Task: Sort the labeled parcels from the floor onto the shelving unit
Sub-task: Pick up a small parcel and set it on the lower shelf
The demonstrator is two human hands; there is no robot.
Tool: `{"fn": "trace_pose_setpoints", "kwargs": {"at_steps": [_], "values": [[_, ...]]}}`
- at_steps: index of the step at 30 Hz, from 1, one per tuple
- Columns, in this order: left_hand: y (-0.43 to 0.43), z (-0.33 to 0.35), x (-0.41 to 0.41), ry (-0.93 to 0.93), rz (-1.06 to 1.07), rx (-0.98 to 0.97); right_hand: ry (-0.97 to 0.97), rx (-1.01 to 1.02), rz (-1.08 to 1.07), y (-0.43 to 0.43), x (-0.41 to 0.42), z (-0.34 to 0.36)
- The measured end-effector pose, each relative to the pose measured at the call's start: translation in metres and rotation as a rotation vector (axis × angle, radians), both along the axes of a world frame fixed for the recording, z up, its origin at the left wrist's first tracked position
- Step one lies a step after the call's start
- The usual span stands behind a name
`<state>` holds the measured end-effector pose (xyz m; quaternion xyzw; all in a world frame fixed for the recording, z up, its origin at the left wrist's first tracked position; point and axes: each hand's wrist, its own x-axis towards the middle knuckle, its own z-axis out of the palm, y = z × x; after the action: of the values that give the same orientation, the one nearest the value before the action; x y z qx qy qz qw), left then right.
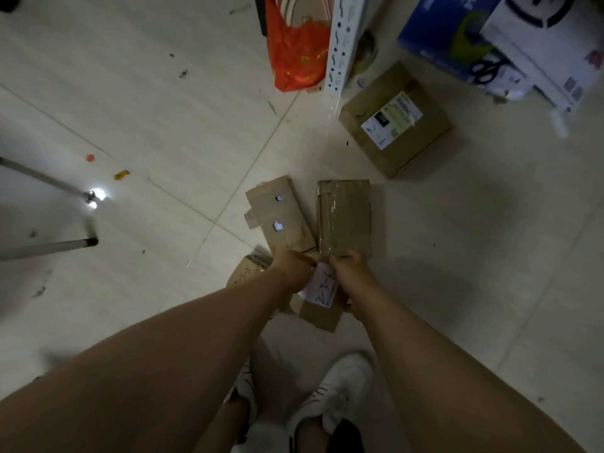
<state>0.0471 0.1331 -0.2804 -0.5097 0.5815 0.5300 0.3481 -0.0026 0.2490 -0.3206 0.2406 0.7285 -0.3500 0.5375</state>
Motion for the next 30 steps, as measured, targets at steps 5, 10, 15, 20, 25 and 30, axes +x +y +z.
{"fn": "trace_pose_setpoints", "kwargs": {"at_steps": [5, 10, 15, 20, 25, 30], "values": [[-0.013, 0.117, -0.032, 0.139, -0.07, 0.082, -0.109, -0.058, -0.092, 0.012, -0.042, 0.136], [-0.031, 0.275, -0.075, 0.305, -0.211, 0.152, -0.043, -0.136, -0.096, 0.012, -0.083, 0.295], [-0.059, 0.432, -0.087, 0.501, 0.045, 0.33, 0.046, -0.308, -0.266, -0.001, -0.113, 0.459], [-0.085, 0.56, -0.091, 0.631, -0.041, 0.439, 0.169, -0.499, -0.401, -0.023, -0.131, 0.608], [-0.114, 0.673, -0.091, 0.88, -0.108, 0.47, 0.261, -0.601, -0.283, -0.017, -0.141, 0.731], [-0.145, 0.756, -0.097, 1.063, -0.254, 0.486, 0.39, -0.76, -0.103, -0.025, -0.147, 0.826]]}}
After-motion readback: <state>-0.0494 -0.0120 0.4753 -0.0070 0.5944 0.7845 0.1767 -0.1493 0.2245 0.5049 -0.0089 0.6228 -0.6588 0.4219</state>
